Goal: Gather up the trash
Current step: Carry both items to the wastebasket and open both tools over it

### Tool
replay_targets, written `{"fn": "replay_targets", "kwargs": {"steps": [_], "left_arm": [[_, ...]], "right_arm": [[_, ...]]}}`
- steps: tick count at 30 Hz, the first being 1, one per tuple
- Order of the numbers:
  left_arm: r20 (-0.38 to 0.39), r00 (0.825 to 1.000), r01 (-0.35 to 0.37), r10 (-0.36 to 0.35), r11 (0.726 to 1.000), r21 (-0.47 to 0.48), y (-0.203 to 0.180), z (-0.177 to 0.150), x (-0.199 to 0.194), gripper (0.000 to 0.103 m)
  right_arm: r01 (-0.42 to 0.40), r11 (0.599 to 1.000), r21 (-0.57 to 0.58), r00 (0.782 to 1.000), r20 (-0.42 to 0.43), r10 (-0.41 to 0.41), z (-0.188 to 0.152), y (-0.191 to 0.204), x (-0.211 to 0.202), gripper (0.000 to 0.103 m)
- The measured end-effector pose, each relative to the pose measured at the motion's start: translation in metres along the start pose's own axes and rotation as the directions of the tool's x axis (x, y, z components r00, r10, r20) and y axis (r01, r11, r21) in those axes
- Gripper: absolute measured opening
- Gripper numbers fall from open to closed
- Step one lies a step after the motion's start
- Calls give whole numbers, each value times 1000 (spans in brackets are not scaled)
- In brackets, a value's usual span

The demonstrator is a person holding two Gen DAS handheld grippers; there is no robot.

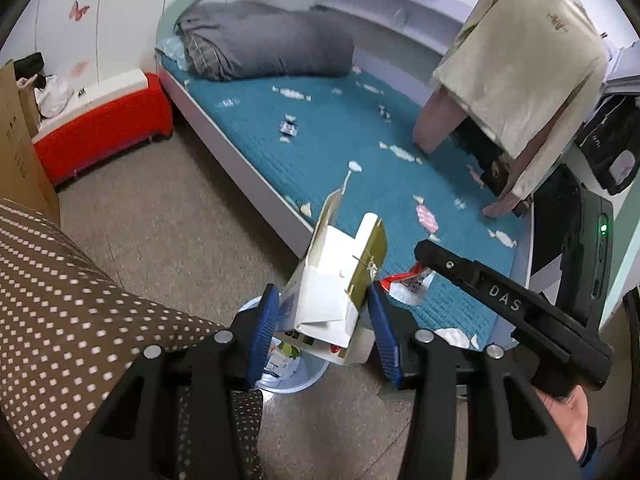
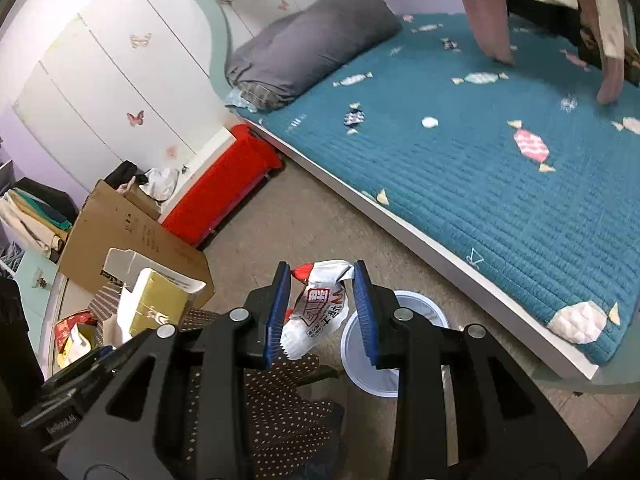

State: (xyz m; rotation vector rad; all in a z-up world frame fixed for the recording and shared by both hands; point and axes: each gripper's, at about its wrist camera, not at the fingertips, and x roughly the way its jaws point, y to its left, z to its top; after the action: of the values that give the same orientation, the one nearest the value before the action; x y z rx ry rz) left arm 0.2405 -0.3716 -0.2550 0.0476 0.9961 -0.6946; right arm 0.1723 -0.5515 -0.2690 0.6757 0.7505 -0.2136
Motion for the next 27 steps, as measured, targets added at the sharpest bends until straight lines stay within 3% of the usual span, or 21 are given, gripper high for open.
{"fn": "replay_targets", "kwargs": {"steps": [9,10,11,12,13,18,23,27], "left_arm": [[-110,994,-20,17,1000,-23,8,7,49,47],[-127,992,-25,22,999,-23,8,8,56,49],[-157,987,-29,25,999,-25,9,8,64,55],[-180,983,-40,34,999,-27,10,8,71,73],[-192,980,-63,57,998,-27,12,7,75,83],[-212,972,-106,97,994,-32,19,6,83,86],[-173,981,-99,93,995,-31,17,6,71,87],[-129,987,-102,101,995,0,9,4,50,89]], "right_arm": [[12,998,55,997,-82,-8,-6,-23,49,34],[14,998,64,996,-85,-9,-7,-25,53,39],[23,996,90,996,-91,-15,-8,-30,57,63],[28,994,110,995,-95,-18,-10,-35,61,74],[27,991,131,994,-105,-13,-11,-40,65,78],[35,985,167,991,-132,-13,-18,-52,69,84],[64,986,156,991,-124,-45,-21,-50,58,97],[94,985,147,991,-104,-79,-21,-46,43,97]]}}
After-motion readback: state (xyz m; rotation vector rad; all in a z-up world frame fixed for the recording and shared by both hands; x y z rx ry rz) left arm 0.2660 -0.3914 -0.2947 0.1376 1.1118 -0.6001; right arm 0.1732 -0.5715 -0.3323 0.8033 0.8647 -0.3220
